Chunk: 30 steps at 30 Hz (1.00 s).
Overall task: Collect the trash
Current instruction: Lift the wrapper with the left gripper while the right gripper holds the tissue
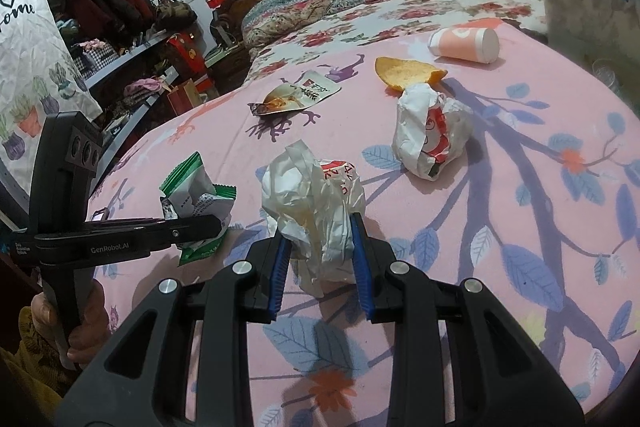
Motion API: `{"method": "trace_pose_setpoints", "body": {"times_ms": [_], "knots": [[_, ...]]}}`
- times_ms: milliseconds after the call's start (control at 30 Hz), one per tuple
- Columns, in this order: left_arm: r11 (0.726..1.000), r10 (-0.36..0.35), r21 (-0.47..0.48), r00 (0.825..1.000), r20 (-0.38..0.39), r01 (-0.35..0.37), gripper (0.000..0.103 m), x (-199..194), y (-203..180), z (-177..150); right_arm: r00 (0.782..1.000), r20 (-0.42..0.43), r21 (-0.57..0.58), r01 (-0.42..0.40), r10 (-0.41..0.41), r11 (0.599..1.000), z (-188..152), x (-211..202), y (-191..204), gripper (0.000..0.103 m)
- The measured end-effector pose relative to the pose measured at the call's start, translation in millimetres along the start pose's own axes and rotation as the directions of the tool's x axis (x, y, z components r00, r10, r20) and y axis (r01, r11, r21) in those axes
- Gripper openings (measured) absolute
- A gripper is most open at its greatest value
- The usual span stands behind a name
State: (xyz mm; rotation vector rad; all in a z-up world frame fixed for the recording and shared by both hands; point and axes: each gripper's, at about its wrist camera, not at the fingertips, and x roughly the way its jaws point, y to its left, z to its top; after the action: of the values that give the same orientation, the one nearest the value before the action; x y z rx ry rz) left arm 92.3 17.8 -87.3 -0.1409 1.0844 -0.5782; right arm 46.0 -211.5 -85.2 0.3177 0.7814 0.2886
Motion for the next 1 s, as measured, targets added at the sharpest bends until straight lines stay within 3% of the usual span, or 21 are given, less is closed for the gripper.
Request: {"method": "trace_pose_setpoints", "body": {"times_ms": [400, 467, 667, 767, 933, 1000], "knots": [[1.0, 0.012, 0.003, 1.0, -0.007, -0.012, 0.007, 3, 0, -2, 0.999, 0.021, -0.056, 0.047, -0.046, 0.997, -1, -3, 10, 0.034], [1.0, 0.018, 0.001, 1.0, -0.007, -0.018, 0.014, 3, 0, -2, 0.999, 0.021, -0.059, 0.05, -0.049, 0.997, -1, -3, 11, 0.034], [1.0, 0.029, -0.007, 1.0, -0.007, -0.029, 0.021, 2, 4, -2, 0.998, 0.016, -0.045, 0.056, -0.055, 0.997, -2, -3, 10, 0.04], [1.0, 0.029, -0.008, 1.0, -0.007, -0.029, 0.021, 3, 4, -2, 0.998, 0.023, -0.043, 0.061, -0.06, 0.997, -2, -4, 10, 0.051], [1.0, 0.023, -0.005, 1.0, -0.003, -0.023, 0.019, 1, 5, -3, 0.998, 0.031, -0.045, 0.065, -0.063, 0.997, -1, -5, 11, 0.051], [1.0, 0.016, 0.003, 1.0, -0.001, -0.016, 0.01, 1, 4, -3, 0.998, 0.031, -0.045, 0.065, -0.063, 0.997, 0, -5, 11, 0.051]]}}
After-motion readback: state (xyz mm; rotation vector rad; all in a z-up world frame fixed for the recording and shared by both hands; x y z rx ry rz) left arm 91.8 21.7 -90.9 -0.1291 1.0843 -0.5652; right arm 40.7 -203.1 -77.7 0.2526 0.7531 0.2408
